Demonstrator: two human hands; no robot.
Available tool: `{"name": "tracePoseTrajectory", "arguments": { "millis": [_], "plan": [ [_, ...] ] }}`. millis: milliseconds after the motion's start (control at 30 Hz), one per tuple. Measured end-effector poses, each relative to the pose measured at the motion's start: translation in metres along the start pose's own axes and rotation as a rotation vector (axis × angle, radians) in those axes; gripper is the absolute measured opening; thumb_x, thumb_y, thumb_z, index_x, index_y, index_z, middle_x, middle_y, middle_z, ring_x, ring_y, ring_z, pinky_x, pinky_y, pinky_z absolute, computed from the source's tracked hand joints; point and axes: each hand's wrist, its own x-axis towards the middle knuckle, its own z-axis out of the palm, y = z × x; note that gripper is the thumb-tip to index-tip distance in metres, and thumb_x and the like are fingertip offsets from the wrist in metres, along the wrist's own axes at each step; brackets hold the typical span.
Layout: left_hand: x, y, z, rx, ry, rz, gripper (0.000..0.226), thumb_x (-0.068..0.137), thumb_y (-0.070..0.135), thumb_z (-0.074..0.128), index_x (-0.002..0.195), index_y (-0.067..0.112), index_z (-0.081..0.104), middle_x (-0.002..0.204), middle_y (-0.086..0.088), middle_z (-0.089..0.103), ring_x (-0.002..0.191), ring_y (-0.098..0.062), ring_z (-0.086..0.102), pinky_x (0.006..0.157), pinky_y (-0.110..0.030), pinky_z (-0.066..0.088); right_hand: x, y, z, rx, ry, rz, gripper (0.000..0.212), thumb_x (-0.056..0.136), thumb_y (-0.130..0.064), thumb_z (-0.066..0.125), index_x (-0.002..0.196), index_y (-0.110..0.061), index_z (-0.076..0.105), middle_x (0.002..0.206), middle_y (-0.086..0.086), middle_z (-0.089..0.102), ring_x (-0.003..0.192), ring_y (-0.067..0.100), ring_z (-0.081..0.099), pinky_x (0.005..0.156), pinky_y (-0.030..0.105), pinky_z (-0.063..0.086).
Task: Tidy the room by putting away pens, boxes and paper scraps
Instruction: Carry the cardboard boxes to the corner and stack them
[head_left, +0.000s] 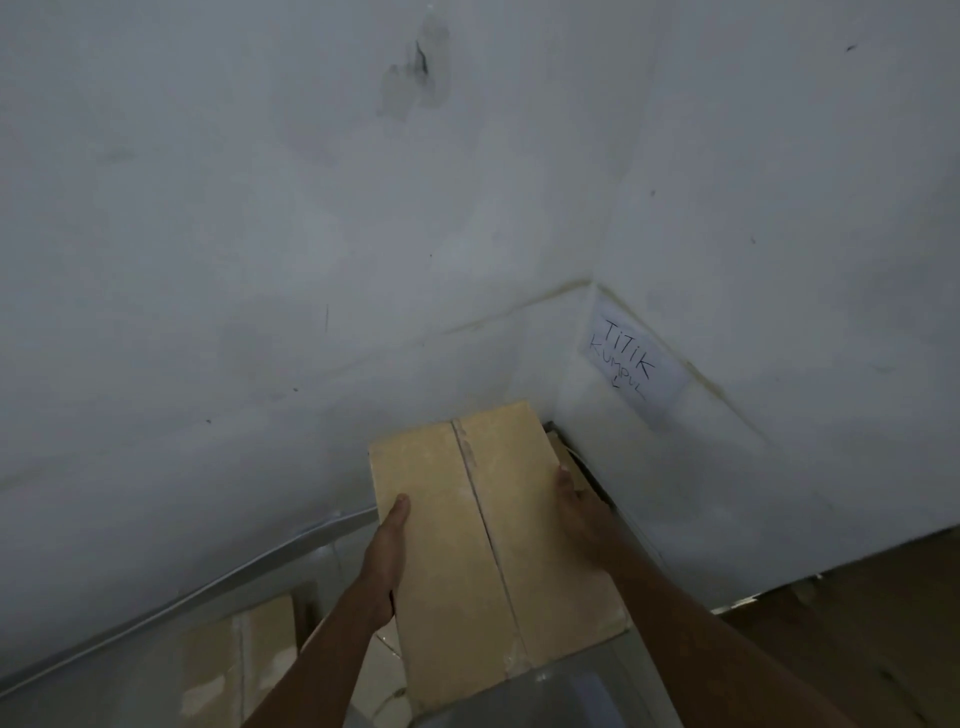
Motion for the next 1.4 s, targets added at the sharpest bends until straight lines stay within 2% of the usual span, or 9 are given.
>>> {"name": "tracePoseTrajectory", "arguments": {
  "millis": [167,300,467,600,767,900,1100,1233,1400],
  "plan": [
    [0.015,0.006,0.009,0.054,-0.037,-0.022,0.06,0.086,0.063,0.05,0.122,0.016,0.061,0.111,-0.016,0.07,0.101,-0.036,0.066,0.088,-0.051,0.052,0.006,-0.003,-0.006,0.015,0.046,0.016,0.074,0.1,-0.051,0.018,0.119,0.008,0.06,0.126,0.027,0.057,0.118,0.032,0.054,0.095,0.034,0.038],
    [0.033,0.01,0.023,0.073,-0.039,-0.044,0.063,0.083,0.064,0.052,0.124,0.018,0.061,0.111,-0.015,0.07,0.101,-0.035,0.067,0.091,-0.054,0.05,0.021,-0.003,-0.013,0.052,0.053,0.037,0.071,0.101,-0.05,0.02,0.126,0.008,0.054,0.133,0.028,0.051,0.125,0.036,0.048,0.1,0.036,0.037],
    [0.057,0.009,0.059,0.079,-0.012,-0.057,0.058,0.087,0.061,0.05,0.122,0.017,0.062,0.113,-0.014,0.069,0.101,-0.034,0.067,0.082,-0.046,0.054,0.063,0.011,-0.034,0.054,0.019,0.074,0.069,0.101,-0.049,0.021,0.133,0.005,0.048,0.136,0.026,0.049,0.126,0.038,0.046,0.105,0.04,0.034],
    [0.081,0.002,0.09,0.073,0.083,-0.06,0.076,0.069,0.071,0.063,0.126,0.02,0.061,0.114,-0.012,0.07,0.101,-0.034,0.067,0.092,-0.055,0.05,0.099,0.022,-0.056,0.04,0.04,0.077,0.064,0.103,-0.042,0.022,0.137,0.009,0.04,0.143,0.025,0.042,0.133,0.036,0.039,0.11,0.039,0.026],
    [0.103,-0.012,0.132,0.032,0.12,-0.03,0.061,0.085,0.056,0.058,0.128,0.013,0.058,0.121,-0.014,0.066,0.108,-0.034,0.063,0.098,-0.052,0.047,0.143,0.037,-0.073,0.012,-0.015,0.161,0.084,0.095,-0.061,0.015,0.137,0.006,0.043,0.143,0.026,0.042,0.132,0.039,0.04,0.113,0.047,0.027],
    [0.115,-0.018,0.154,0.035,0.141,-0.036,0.068,0.079,0.061,0.06,0.129,0.015,0.057,0.12,-0.013,0.066,0.107,-0.033,0.063,0.097,-0.051,0.048,0.169,0.051,-0.084,-0.008,-0.005,0.176,0.092,0.09,-0.069,0.013,0.141,0.005,0.038,0.146,0.026,0.038,0.134,0.039,0.037,0.115,0.049,0.025],
    [0.133,-0.021,0.161,0.022,0.113,-0.031,0.069,0.077,0.063,0.062,0.126,0.014,0.058,0.119,-0.013,0.067,0.104,-0.034,0.065,0.091,-0.049,0.052,0.193,0.061,-0.082,-0.02,-0.005,0.172,0.082,0.096,-0.062,0.018,0.129,0.005,0.05,0.131,0.026,0.052,0.121,0.038,0.049,0.104,0.042,0.036],
    [0.14,-0.029,0.159,0.047,0.094,-0.053,0.07,0.076,0.067,0.059,0.123,0.015,0.061,0.112,-0.012,0.07,0.101,-0.035,0.067,0.087,-0.05,0.054,0.201,0.074,-0.071,-0.008,0.067,0.173,0.09,0.091,-0.068,0.016,0.129,0.006,0.051,0.132,0.026,0.052,0.122,0.039,0.049,0.104,0.043,0.036],
    [0.155,-0.034,0.152,0.044,0.089,-0.041,0.067,0.082,0.066,0.049,0.122,0.013,0.061,0.111,-0.015,0.07,0.099,-0.035,0.068,0.078,-0.045,0.056,0.221,0.083,-0.061,-0.06,0.085,0.026,0.075,0.096,-0.057,0.026,0.095,0.007,0.065,0.103,0.027,0.065,0.099,0.039,0.061,0.083,0.04,0.047]
  ]
}}
